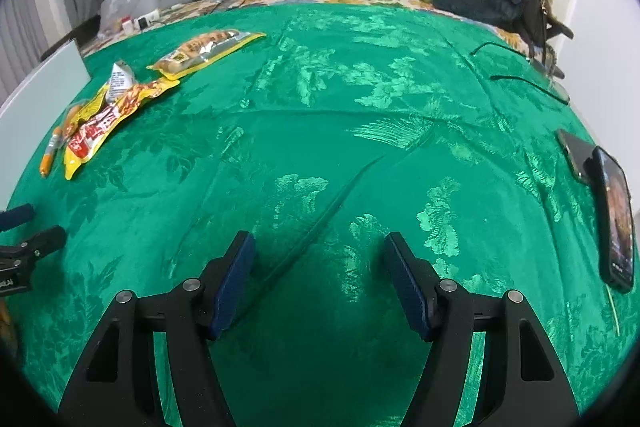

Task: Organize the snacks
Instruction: 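Bring both tools back from the box toward the snack pile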

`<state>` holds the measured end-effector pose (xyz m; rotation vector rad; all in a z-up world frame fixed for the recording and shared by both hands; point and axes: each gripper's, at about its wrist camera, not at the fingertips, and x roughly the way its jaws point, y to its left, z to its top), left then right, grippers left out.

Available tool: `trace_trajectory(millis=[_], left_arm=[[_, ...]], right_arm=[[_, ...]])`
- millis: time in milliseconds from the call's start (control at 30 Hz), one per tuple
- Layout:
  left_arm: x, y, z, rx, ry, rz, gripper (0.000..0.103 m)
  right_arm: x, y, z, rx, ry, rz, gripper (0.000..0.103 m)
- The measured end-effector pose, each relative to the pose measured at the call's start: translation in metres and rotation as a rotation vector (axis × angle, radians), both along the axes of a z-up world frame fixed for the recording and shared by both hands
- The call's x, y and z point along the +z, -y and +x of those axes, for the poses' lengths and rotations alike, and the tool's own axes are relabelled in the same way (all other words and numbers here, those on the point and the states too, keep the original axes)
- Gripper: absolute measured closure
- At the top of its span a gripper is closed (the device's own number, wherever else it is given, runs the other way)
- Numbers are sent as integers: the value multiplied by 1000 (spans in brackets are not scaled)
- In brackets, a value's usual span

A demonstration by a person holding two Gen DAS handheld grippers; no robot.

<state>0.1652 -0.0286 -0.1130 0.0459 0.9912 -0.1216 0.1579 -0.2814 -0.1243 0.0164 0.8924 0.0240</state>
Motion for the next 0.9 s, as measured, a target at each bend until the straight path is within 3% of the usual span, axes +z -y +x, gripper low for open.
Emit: trace_trajectory(millis=[433,900], left_arm=[[-3,0,-3,12,36,2,0],[-3,0,-3,11,37,2,0]], right_arm=[[-3,1,4,3,-13,-6,20],[-4,0,4,9,-16,-6,16]])
